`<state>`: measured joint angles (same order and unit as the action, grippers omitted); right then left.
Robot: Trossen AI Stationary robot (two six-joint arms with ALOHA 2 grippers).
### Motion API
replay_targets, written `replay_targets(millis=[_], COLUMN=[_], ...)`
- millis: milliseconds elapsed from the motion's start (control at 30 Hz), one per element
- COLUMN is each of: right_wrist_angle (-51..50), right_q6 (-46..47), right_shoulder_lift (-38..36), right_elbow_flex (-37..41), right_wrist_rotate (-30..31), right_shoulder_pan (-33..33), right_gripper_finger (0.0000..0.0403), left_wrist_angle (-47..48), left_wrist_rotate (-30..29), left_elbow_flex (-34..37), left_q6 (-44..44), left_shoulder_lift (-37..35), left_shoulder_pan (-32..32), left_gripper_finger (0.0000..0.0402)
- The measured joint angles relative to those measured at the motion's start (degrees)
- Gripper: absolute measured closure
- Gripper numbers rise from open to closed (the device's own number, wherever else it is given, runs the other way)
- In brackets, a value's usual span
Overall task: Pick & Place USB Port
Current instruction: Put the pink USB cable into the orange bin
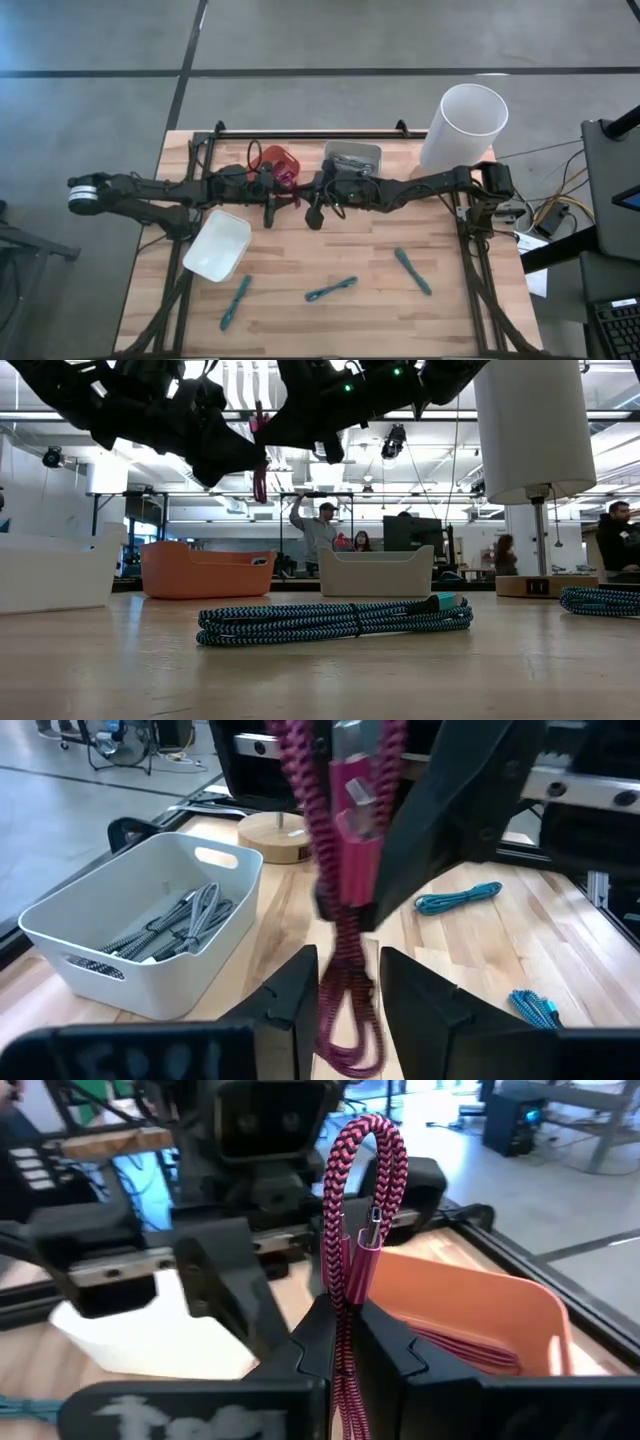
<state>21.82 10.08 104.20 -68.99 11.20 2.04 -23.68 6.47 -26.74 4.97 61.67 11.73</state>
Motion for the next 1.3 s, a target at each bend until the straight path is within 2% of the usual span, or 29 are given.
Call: replay_targets(millis=[133,400,667,1000,1167,1300], right_wrist_angle=[-0.03,-0.15,-1.11,-5.44,-8.84,-15.51], right_q6=[0.2,0.22,1.78,1.77,1.56,1.58], right_shoulder_lift=[0.0,0.0,0.0,0.0,0.0,0.0], right_elbow_flex=[-0.07,-0.05,-0.07,-0.03,-0.01,0.04], right_wrist_rotate=[-1.0,-0.98,-0.8,-0.56,-0.61,4.23], right_shoulder_pan=[0.0,0.0,0.0,0.0,-0.28,-0.31], right_gripper_finger=[0.038,0.038,0.0374,0.0298,0.0266,0.0245], left_wrist_angle=[0.0,0.12,0.29,1.03,5.7,8.42], left_wrist_rotate=[0.01,-0.01,-0.1,-0.52,-6.04,-6.61], left_elbow_flex=[0.0,0.0,0.0,0.0,-0.02,-0.02], left_q6=[-0.05,-0.2,-0.13,-0.02,0.03,1.28], left_shoulder_lift=[0.0,0.0,0.07,0.09,0.04,0.04], left_shoulder_pan=[0.0,0.0,0.0,0.0,0.07,0.04], left_gripper_finger=[0.0309,0.0388,0.0382,0.0387,0.0388,0.0387])
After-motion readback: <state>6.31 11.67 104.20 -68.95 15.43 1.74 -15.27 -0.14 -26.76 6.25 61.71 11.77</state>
